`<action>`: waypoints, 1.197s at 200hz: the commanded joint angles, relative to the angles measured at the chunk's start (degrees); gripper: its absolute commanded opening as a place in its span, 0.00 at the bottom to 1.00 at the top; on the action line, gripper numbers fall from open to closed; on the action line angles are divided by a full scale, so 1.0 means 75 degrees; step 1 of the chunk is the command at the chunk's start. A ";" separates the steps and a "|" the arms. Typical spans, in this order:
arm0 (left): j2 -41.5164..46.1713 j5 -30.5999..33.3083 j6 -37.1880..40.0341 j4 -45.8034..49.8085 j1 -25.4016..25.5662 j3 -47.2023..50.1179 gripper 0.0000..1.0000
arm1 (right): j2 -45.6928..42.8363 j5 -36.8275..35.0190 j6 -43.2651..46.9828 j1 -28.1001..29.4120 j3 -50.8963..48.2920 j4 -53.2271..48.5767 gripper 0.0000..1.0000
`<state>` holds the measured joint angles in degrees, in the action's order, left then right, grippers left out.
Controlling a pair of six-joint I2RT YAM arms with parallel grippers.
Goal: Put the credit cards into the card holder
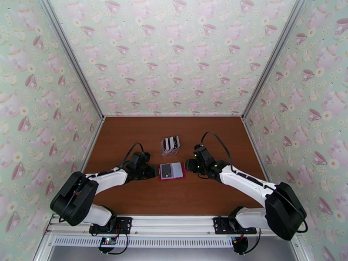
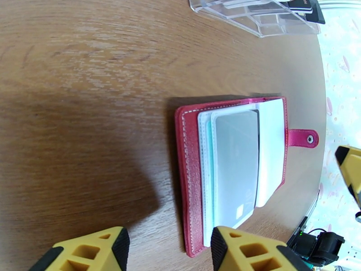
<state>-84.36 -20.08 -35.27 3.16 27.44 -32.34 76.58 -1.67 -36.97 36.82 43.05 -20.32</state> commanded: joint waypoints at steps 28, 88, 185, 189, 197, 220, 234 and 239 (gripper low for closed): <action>-0.0291 -0.0221 -0.0301 0.0152 0.0285 0.0264 0.54 | 0.0767 0.0348 0.0142 -0.0059 -0.0103 0.0611 0.56; -0.0551 -0.0282 -0.0441 -0.0130 0.0389 0.0315 0.54 | 0.1575 0.0584 0.0181 -0.0058 0.0159 0.1083 0.53; -0.0758 -0.0282 -0.0512 -0.0199 0.0405 0.0216 0.53 | 0.2249 0.0446 0.0286 -0.0066 0.0527 0.1346 0.39; -0.0764 -0.0288 -0.0507 -0.0198 0.0407 0.0210 0.53 | 0.2287 0.0458 0.0289 -0.0068 0.0530 0.1358 0.38; -0.0773 -0.0285 -0.0506 -0.0187 0.0405 0.0204 0.53 | 0.2336 0.0481 0.0298 -0.0058 0.0545 0.1372 0.36; -0.0793 -0.0289 -0.0524 -0.0176 0.0408 0.0178 0.53 | 0.2378 0.0539 0.0302 -0.0068 0.0546 0.1394 0.30; -0.0773 -0.0292 -0.0533 -0.0173 0.0408 0.0181 0.53 | 0.2370 0.0562 0.0302 -0.0067 0.0540 0.1382 0.27; -0.0762 -0.0278 -0.0527 -0.0158 0.0405 0.0185 0.53 | 0.2376 0.0563 0.0307 -0.0069 0.0528 0.1379 0.26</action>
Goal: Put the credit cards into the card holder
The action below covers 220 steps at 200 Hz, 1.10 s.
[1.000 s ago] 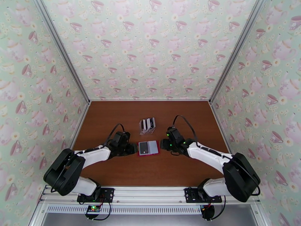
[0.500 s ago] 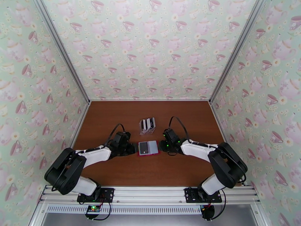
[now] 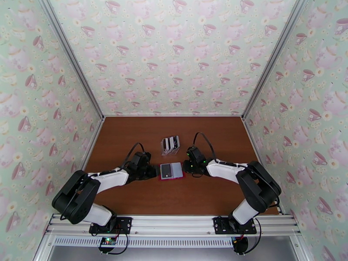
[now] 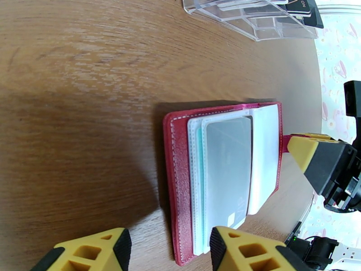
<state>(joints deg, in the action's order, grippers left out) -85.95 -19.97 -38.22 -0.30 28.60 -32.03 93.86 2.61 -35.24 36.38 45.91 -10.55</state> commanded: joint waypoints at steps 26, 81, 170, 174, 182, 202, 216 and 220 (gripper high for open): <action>-0.0533 -0.0291 -0.0142 0.0328 0.0253 0.0121 0.53 | 0.0033 -0.0044 0.0094 -0.0007 0.0120 0.0035 0.19; -0.0516 -0.0280 -0.0112 0.0514 0.0253 0.0028 0.53 | -0.0400 0.0066 0.0000 -0.0008 0.0008 -0.0018 0.04; -0.0606 -0.0249 -0.0061 0.0627 0.0250 -0.0169 0.19 | -0.1446 0.0782 -0.0330 0.0054 0.0060 -0.0122 0.01; -0.0613 -0.0255 -0.0059 0.0625 0.0239 -0.0193 0.17 | -0.1471 0.0803 -0.0345 0.0070 0.0072 -0.0129 0.01; -0.0638 -0.0249 -0.0052 0.0636 0.0235 -0.0217 0.17 | -0.1506 0.0847 -0.0360 0.0098 0.0086 -0.0135 0.01; -0.0651 -0.0250 -0.0036 0.0659 0.0241 -0.0269 0.17 | -0.1535 0.1006 -0.0416 0.0214 0.0132 -0.0084 0.01; -0.0625 -0.0255 -0.0023 0.0683 0.0241 -0.0288 0.17 | -0.1523 0.1055 -0.0444 0.0301 0.0200 -0.0070 0.01; -0.0617 -0.0254 -0.0024 0.0684 0.0241 -0.0298 0.17 | -0.1514 0.1067 -0.0451 0.0338 0.0219 -0.0059 0.01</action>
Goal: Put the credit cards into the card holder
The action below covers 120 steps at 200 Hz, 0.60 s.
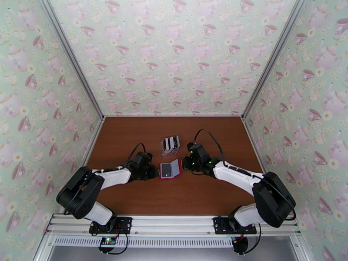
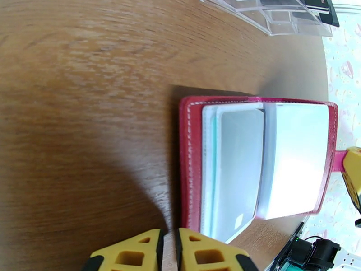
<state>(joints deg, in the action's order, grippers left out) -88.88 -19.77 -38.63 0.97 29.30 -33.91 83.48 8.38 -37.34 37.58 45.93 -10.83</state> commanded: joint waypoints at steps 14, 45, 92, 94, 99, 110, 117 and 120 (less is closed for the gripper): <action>-0.0217 -0.0270 0.0047 0.0548 0.0148 -0.0043 0.17 | -0.0100 0.0346 -0.0220 0.0293 0.0303 0.0052 0.01; -0.0249 -0.0280 0.0065 0.0560 0.0154 -0.0061 0.17 | 0.0055 0.0433 -0.0358 0.0573 0.0589 0.0195 0.01; -0.0274 -0.0284 0.0078 0.0565 0.0151 -0.0059 0.17 | 0.0473 0.0578 -0.0510 0.0920 0.1044 0.0394 0.02; -0.0283 -0.0288 0.0083 0.0568 0.0149 -0.0066 0.17 | 0.0506 0.0587 -0.0507 0.0931 0.1055 0.0405 0.02; -0.0278 -0.0279 0.0077 0.0572 0.0157 -0.0068 0.17 | 0.0566 0.0603 -0.0517 0.0962 0.1095 0.0429 0.02; -0.0307 -0.0278 0.0083 0.0562 0.0148 -0.0064 0.18 | 0.0732 0.0639 -0.0540 0.1009 0.1149 0.0507 0.02; -0.0316 -0.0288 0.0089 0.0553 0.0146 -0.0061 0.18 | 0.0835 0.0668 -0.0579 0.1027 0.1164 0.0565 0.02; -0.0324 -0.0283 0.0090 0.0561 0.0148 -0.0068 0.19 | 0.0885 0.0682 -0.0592 0.1045 0.1175 0.0599 0.02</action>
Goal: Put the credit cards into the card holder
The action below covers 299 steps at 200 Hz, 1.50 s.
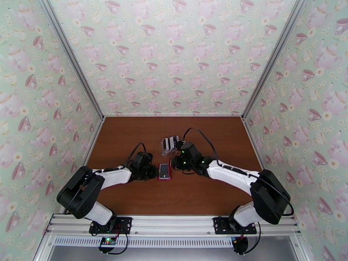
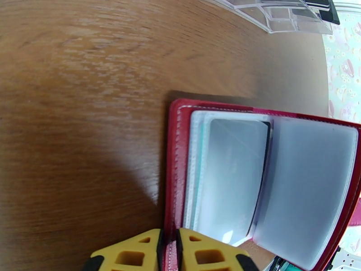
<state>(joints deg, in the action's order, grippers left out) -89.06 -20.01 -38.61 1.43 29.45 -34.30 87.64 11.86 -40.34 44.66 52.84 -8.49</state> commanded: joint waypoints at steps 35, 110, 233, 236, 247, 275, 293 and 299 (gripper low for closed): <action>-0.0328 -0.0279 0.0096 0.0522 0.0128 -0.0026 0.21 | 0.0893 0.0319 -0.0357 0.0244 0.0362 0.0574 0.02; 0.0309 -0.0214 0.0311 0.1019 -0.0239 0.0231 0.27 | 0.1774 0.0399 -0.0551 0.0291 0.0440 0.0964 0.11; 0.1243 -0.0303 0.0597 0.1620 -0.0957 0.0558 0.29 | 0.1850 0.1474 -0.0997 0.0484 0.0970 0.1545 0.56; 0.1283 -0.0301 0.0606 0.1663 -0.0979 0.0556 0.29 | 0.1880 0.1488 -0.1016 0.0485 0.0979 0.1559 0.56; 0.1446 -0.0297 0.0655 0.1790 -0.1069 0.0596 0.29 | 0.1999 0.1517 -0.1059 0.0481 0.1010 0.1561 0.57; 0.1944 -0.0279 0.0764 0.2146 -0.1320 0.0677 0.29 | 0.2338 0.1873 -0.1317 0.0481 0.0906 0.2115 0.57; 0.2201 -0.0281 0.0841 0.2359 -0.1468 0.0752 0.30 | 0.2363 0.2083 -0.1551 0.0490 0.0815 0.2572 0.58; 0.2262 -0.0300 0.0869 0.2418 -0.1507 0.0768 0.30 | 0.2347 0.2097 -0.1571 0.0496 0.0812 0.2602 0.58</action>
<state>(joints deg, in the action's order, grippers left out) -74.41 -21.89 -33.95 15.99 19.38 -29.52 104.71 24.25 -49.41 47.99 58.89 5.85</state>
